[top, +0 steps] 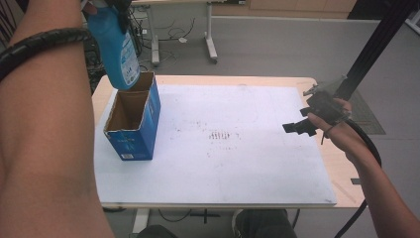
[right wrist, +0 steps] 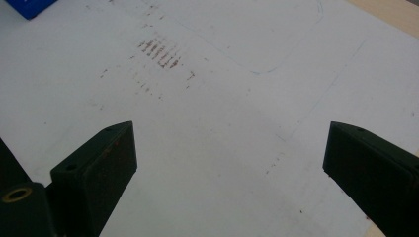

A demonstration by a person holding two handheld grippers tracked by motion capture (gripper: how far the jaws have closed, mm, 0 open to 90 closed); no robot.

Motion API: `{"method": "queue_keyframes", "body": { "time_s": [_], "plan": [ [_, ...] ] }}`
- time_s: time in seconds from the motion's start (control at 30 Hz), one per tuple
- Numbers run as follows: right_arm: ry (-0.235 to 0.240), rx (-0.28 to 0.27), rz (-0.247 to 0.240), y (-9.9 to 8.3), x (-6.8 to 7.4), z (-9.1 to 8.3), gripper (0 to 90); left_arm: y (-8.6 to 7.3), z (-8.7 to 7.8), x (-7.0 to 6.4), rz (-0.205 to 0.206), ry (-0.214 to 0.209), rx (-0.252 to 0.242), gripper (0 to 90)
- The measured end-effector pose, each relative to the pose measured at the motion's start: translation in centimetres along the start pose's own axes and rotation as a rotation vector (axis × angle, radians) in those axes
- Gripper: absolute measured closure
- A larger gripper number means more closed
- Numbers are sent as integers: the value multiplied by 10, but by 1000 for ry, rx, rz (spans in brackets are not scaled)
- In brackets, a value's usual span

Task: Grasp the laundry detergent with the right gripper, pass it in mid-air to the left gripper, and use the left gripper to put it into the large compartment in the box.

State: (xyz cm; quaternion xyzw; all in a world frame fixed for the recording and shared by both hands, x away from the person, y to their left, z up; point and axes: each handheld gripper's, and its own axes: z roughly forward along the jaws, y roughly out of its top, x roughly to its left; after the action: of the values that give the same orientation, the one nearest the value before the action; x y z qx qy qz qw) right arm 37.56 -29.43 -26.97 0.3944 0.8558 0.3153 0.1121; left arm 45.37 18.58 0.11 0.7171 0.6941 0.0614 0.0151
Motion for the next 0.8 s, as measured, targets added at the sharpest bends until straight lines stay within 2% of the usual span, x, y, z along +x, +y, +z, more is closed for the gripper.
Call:
{"method": "queue_keyframes", "body": {
  "time_s": [0.27, 0.5, 0.8],
  "plan": [
    [-6, -1, -16, 2, 2, -4, 63, -2, 6, 12, -65, -25, -13, 362],
    [-16, -24, -4, 3, -1, -9, 64, -1, 17, 20, -95, -34, 12, 362],
    [-23, -10, -6, 0, -2, -8, 66, 2, 32, 26, -124, -34, 15, 362]
  ]
}}
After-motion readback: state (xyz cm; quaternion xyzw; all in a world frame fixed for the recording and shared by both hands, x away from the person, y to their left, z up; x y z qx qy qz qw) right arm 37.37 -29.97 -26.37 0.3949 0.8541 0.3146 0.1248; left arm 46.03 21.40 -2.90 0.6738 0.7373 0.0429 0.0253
